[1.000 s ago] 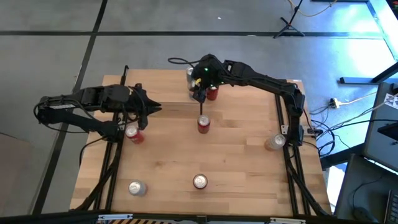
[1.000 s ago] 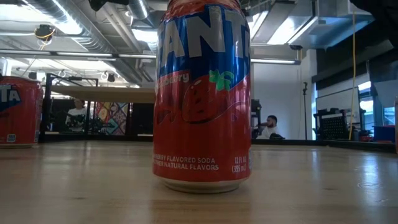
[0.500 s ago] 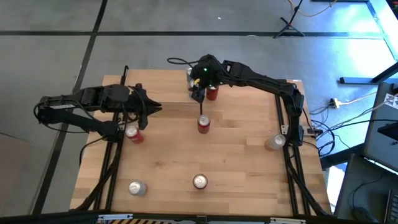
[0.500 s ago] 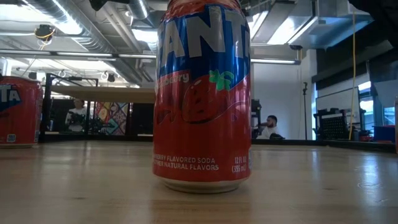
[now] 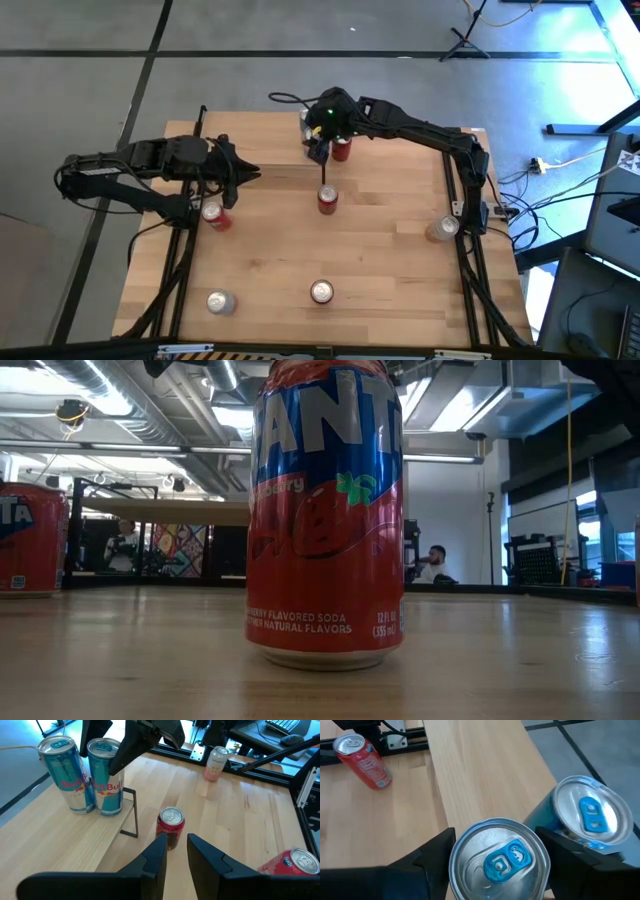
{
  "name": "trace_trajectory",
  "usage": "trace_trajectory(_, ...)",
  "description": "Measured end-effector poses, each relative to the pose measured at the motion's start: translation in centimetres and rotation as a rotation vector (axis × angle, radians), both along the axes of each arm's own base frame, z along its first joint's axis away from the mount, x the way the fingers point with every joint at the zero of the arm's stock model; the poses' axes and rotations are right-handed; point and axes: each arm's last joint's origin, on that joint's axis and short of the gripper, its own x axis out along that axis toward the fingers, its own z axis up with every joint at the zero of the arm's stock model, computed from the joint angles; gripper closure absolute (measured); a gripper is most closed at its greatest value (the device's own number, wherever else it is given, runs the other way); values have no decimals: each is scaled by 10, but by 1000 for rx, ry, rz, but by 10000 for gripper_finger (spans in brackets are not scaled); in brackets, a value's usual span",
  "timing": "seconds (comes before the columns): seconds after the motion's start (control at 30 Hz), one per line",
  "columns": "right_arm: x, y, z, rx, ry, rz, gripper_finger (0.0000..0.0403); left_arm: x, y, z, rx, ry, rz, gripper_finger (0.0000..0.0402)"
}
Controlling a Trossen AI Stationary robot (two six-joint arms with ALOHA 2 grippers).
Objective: Place canned beverage on shelf
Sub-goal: Put the blue soda can on the shelf aligned with the other blue soda can, then put the bottom red/black soda can on the shelf
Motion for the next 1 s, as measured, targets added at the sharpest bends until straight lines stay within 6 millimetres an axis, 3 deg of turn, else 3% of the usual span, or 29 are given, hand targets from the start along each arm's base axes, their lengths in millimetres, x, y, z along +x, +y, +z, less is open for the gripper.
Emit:
trace_trajectory(0.37,3,-2,7,-64,-45,-13,100,0,0,0,0,0,0,331)
trace_trajectory(0.67,-6,2,36,-81,-78,-7,102,0,0,0,1,0,1,331)
trace_trajectory(0.83,-17,18,58,-48,-66,26,102,0,0,0,2,1,2,331)
trace_trajectory(1.0,-26,53,69,45,-25,99,102,0,0,0,1,1,2,315)
